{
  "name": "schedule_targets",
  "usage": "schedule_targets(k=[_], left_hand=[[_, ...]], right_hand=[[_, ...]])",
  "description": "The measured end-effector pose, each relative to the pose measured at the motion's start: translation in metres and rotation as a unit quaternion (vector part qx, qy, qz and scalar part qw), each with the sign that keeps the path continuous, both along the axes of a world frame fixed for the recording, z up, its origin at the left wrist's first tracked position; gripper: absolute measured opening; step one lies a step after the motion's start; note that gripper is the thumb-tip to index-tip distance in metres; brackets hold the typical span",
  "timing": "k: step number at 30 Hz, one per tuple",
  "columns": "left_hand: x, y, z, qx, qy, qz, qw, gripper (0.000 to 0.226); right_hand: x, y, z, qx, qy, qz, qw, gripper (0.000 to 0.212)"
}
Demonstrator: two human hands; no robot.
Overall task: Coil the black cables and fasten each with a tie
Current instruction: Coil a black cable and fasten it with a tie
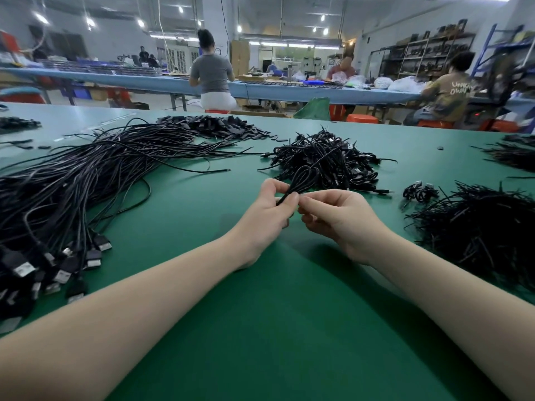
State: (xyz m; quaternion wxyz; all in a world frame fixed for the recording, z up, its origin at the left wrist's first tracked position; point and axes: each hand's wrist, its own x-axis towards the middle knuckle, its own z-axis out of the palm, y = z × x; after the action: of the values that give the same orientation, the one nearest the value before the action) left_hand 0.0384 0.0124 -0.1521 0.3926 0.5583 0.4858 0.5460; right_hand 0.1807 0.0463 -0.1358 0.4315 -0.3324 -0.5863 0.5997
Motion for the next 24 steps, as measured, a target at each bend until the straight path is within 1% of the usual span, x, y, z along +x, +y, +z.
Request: schedule_targets(k=[1, 2, 3, 4, 5, 7, 8, 9, 11, 12, 13, 14, 15, 17, 18, 19, 20, 21, 22, 24], left_hand=[[0.0, 0.0, 0.0, -0.002, -0.003, -0.002, 1.0, 0.007], [0.001, 0.0, 0.002, -0.006, 0.0, -0.003, 1.0, 0.006], [0.002, 0.001, 0.003, -0.012, 0.007, -0.001, 1.0, 0.006], [0.002, 0.0, 0.006, -0.021, 0.013, 0.0, 1.0, 0.006], [0.003, 0.0, 0.009, -0.032, 0.016, 0.002, 0.999, 0.01], [0.002, -0.001, 0.017, -0.059, 0.038, 0.007, 0.998, 0.021], [0.001, -0.002, 0.021, -0.081, 0.063, 0.008, 0.995, 0.025], [-0.003, -0.004, 0.026, -0.113, 0.083, 0.003, 0.99, 0.028], [-0.013, -0.007, 0.037, -0.211, 0.08, -0.032, 0.974, 0.03], [-0.017, -0.009, 0.042, -0.249, 0.069, -0.055, 0.965, 0.03], [-0.019, -0.01, 0.046, -0.26, 0.056, -0.068, 0.962, 0.03], [-0.02, -0.011, 0.047, -0.249, 0.036, -0.069, 0.965, 0.033], [-0.019, -0.009, 0.047, -0.216, 0.016, -0.061, 0.974, 0.039], [-0.014, -0.008, 0.042, -0.112, -0.004, -0.03, 0.993, 0.05], [-0.01, -0.008, 0.039, -0.052, 0.016, -0.015, 0.998, 0.047], [-0.007, -0.008, 0.035, 0.007, 0.044, -0.009, 0.999, 0.04], [-0.004, -0.008, 0.032, 0.059, 0.061, -0.018, 0.996, 0.035], [-0.004, -0.009, 0.031, 0.096, 0.064, -0.029, 0.993, 0.033], [-0.004, -0.01, 0.03, 0.116, 0.062, -0.031, 0.991, 0.035], [-0.008, -0.009, 0.028, 0.116, 0.056, -0.012, 0.992, 0.041]], right_hand=[[0.001, 0.0, 0.0, 0.048, -0.031, -0.011, 0.998, 0.01], [0.002, 0.001, 0.0, 0.122, -0.081, -0.037, 0.989, 0.008], [0.002, 0.002, 0.0, 0.213, -0.142, -0.075, 0.964, 0.008], [0.001, 0.004, 0.0, 0.301, -0.19, -0.113, 0.928, 0.009], [0.001, 0.004, -0.001, 0.37, -0.217, -0.141, 0.892, 0.009], [0.003, 0.002, -0.001, 0.471, -0.238, -0.156, 0.835, 0.007], [0.005, 0.002, -0.004, 0.529, -0.259, -0.152, 0.794, 0.006], [0.007, 0.002, -0.005, 0.595, -0.296, -0.156, 0.731, 0.005], [0.012, 0.005, -0.003, 0.718, -0.35, -0.177, 0.575, 0.007], [0.012, 0.006, -0.001, 0.749, -0.356, -0.185, 0.528, 0.009], [0.011, 0.006, 0.0, 0.757, -0.349, -0.185, 0.52, 0.011], [0.009, 0.005, 0.0, 0.748, -0.333, -0.181, 0.544, 0.011], [0.007, 0.002, -0.001, 0.716, -0.313, -0.178, 0.599, 0.011], [0.005, -0.001, -0.004, 0.609, -0.256, -0.181, 0.729, 0.008], [0.005, 0.0, -0.005, 0.559, -0.229, -0.185, 0.775, 0.007], [0.005, 0.002, -0.005, 0.523, -0.208, -0.196, 0.803, 0.01], [0.006, 0.003, -0.005, 0.496, -0.193, -0.207, 0.821, 0.014], [0.005, 0.004, -0.003, 0.478, -0.188, -0.214, 0.831, 0.017], [0.004, 0.005, -0.002, 0.468, -0.188, -0.215, 0.836, 0.017], [0.002, 0.006, -0.003, 0.46, -0.197, -0.2, 0.843, 0.01]])
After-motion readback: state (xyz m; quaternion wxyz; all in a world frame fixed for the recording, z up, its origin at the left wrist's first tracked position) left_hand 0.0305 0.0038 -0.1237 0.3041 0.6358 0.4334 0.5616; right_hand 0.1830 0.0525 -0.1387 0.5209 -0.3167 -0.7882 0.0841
